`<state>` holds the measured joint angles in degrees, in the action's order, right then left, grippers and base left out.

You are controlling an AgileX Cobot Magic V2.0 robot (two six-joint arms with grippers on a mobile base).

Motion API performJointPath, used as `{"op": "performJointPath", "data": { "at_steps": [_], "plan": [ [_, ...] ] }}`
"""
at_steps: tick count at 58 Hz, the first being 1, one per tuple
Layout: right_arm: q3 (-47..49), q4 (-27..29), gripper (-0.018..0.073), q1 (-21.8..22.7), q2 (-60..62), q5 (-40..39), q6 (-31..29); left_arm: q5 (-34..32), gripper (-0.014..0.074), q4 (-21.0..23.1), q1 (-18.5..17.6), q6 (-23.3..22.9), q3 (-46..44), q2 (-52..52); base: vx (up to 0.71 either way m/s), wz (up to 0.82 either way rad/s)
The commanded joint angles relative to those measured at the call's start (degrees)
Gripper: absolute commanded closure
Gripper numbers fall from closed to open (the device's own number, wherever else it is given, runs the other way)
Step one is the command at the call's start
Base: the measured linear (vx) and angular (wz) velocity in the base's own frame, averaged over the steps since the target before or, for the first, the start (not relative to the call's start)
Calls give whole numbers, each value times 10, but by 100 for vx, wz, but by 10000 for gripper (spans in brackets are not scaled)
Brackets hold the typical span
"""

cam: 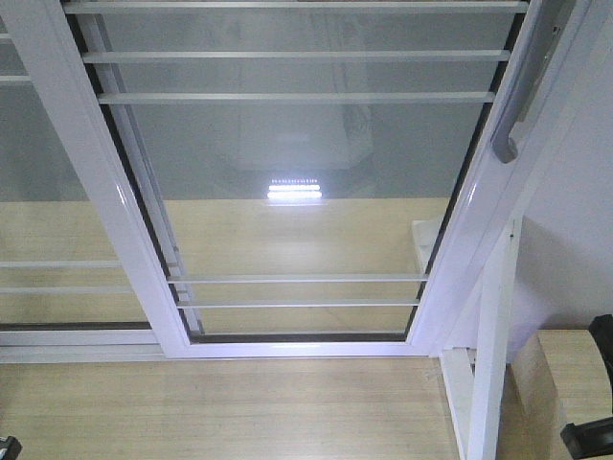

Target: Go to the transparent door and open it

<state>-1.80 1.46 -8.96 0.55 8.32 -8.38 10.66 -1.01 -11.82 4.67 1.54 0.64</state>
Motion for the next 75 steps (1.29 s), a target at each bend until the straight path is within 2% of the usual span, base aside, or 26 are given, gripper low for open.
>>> {"op": "performJointPath", "data": {
  "at_steps": [1, 57, 67, 72, 75],
  "plan": [
    [-7, -3, 559, 2, -9, -43, 1, -41, 602, 2, -1, -1, 13, 6, 0, -1],
    [-7, -3, 559, 3, -9, -30, 1, -56, 602, -5, -1, 1, 13, 6, 0, 0],
    [-6, 1, 559, 3, -9, -76, 3, -182, 602, -4, -1, -5, 11, 6, 0, 0],
    [-5, 1, 559, 3, -9, -155, 3, -271, 602, -1, -1, -6, 11, 6, 0, 0],
    [-3, 3, 559, 3, -9, -205, 5, -319, 602, 16, -1, -9, 11, 6, 0, 0]
  ]
}}
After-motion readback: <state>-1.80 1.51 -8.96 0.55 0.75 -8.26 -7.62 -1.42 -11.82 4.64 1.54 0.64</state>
